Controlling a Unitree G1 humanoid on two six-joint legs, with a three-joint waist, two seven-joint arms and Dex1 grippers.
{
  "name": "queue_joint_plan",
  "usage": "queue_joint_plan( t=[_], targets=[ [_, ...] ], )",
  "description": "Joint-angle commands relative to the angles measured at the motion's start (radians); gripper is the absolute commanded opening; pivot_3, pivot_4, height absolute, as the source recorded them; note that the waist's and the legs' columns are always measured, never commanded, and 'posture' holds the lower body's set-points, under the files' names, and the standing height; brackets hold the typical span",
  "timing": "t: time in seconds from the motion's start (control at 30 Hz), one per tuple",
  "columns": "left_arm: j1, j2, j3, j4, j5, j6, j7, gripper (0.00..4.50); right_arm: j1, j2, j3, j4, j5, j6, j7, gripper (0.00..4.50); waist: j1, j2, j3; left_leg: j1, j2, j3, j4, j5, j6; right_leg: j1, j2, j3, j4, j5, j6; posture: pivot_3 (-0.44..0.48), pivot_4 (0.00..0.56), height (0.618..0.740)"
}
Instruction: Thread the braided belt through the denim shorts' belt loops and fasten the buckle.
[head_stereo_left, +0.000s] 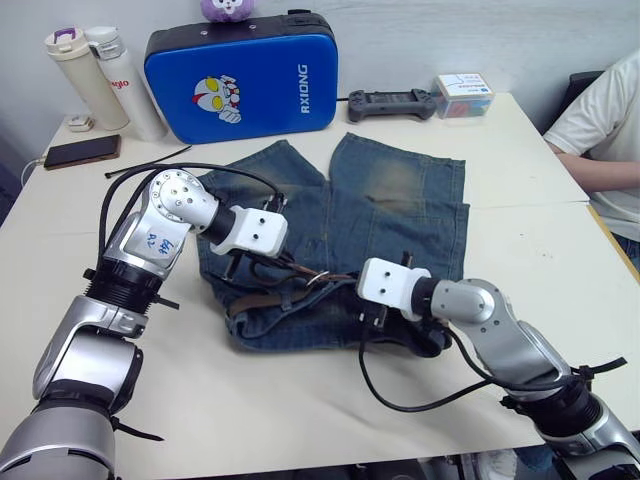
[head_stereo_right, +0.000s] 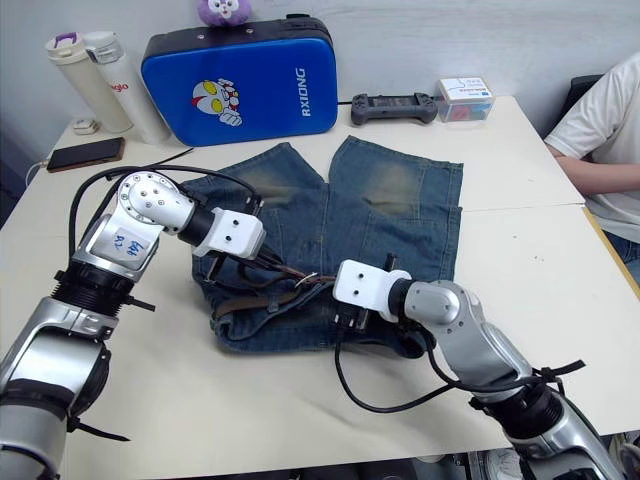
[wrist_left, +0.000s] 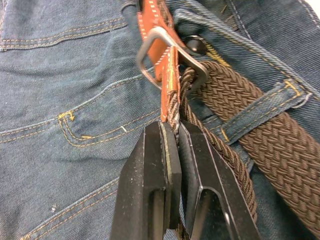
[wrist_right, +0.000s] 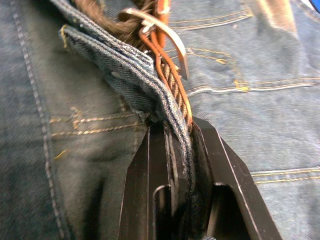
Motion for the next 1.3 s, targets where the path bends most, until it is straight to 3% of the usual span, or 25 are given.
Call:
queue_joint_plan(
  t=[0.03,0.37,0.57,0.93,1.3],
  targets=[
    [-0.006,-0.014,0.015,-0.028,-0.015,0.009,0.005,0.00,-0.047,0.021,-0.068,-0.044,0.020,0.030,-0.009,0.01,0.000,0.000,0.000,0.000,0.000,0.000,0.000,0.000,0.000,0.000,0.000,0.000,0.000,0.000,0.000,0.000,0.150,0.740],
    [-0.018,-0.020,0.002,-0.015,0.027,0.005,0.030,0.00,-0.067,0.056,-0.068,-0.088,0.049,0.092,-0.003,0.01,0.000,0.000,0.000,0.000,0.000,0.000,0.000,0.000,0.000,0.000,0.000,0.000,0.000,0.000,0.000,0.000,0.150,0.740],
    [-0.045,0.018,-0.052,0.055,0.161,-0.069,0.070,0.00,-0.080,0.054,-0.067,-0.098,0.053,0.107,0.005,0.01,-0.002,0.000,0.000,0.000,0.000,0.000,0.000,0.000,0.000,0.000,0.000,0.000,0.001,0.000,0.000,0.000,0.150,0.740],
    [-0.018,-0.070,0.014,-0.062,0.023,0.102,0.045,0.00,-0.101,0.068,-0.057,-0.113,0.056,0.128,0.005,0.01,-0.005,0.000,0.000,-0.001,0.000,0.000,0.000,0.000,0.000,-0.001,0.000,0.000,0.001,0.000,0.000,0.000,0.150,0.740],
    [-0.048,-0.001,0.031,0.034,0.080,0.062,0.092,0.00,-0.084,0.045,-0.054,-0.109,0.043,0.131,0.010,0.01,-0.009,0.000,0.000,-0.001,0.000,0.000,0.000,0.000,0.000,-0.001,0.000,0.000,0.001,0.000,0.000,0.000,0.150,0.740]
  ],
)
